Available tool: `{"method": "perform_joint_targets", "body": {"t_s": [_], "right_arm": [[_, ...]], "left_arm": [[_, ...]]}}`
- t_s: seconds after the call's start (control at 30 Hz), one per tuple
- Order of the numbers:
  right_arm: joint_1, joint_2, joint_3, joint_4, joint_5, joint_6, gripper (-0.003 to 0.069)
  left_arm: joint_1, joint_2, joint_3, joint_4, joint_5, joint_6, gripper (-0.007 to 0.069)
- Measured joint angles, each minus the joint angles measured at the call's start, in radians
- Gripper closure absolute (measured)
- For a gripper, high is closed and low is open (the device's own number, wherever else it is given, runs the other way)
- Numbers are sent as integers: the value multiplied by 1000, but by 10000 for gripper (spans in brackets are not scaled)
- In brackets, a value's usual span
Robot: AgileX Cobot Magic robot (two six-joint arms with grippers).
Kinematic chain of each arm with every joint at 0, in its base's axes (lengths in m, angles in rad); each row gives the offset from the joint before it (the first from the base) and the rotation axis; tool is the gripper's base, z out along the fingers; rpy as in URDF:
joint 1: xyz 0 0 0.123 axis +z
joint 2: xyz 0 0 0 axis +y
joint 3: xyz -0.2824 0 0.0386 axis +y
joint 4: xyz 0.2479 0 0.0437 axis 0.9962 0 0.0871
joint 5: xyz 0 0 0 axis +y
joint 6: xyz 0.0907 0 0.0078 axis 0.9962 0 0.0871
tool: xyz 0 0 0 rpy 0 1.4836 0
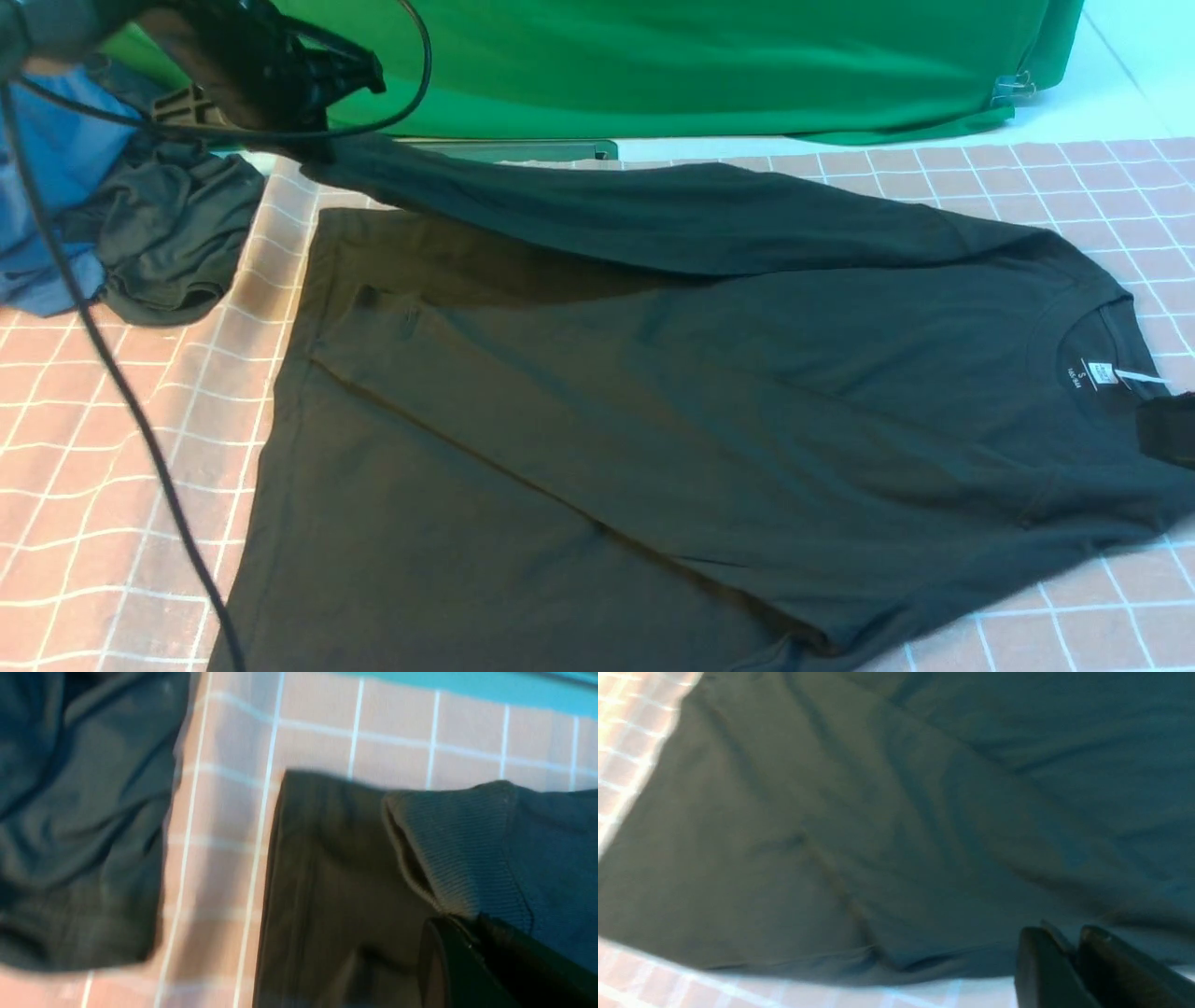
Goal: Fold a long-sleeved shirt over a pink coffee tablecloth.
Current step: 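Fold the left side of the dark shirt inward over its body with the left gripper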
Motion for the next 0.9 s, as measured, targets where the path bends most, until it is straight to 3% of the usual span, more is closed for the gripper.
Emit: {"method": "perform_joint_targets", "body": {"t_s": [0.2,0.27,0.57,0.9], "right_arm": [[0,21,0,-235,-37,105,515],[0,41,0,-263,-42,122,515],[0,97,1,-276,-50,130,515],[0,97,1,-276,-45,131,515]], "left_arm": [[-22,-186,208,-12,31,-14,594],[-36,-247,285,-29,24,-33,594],[-87,-418,592,-31,-30,-117,594],[-89,-425,732,-7,-125,-141,594]]}}
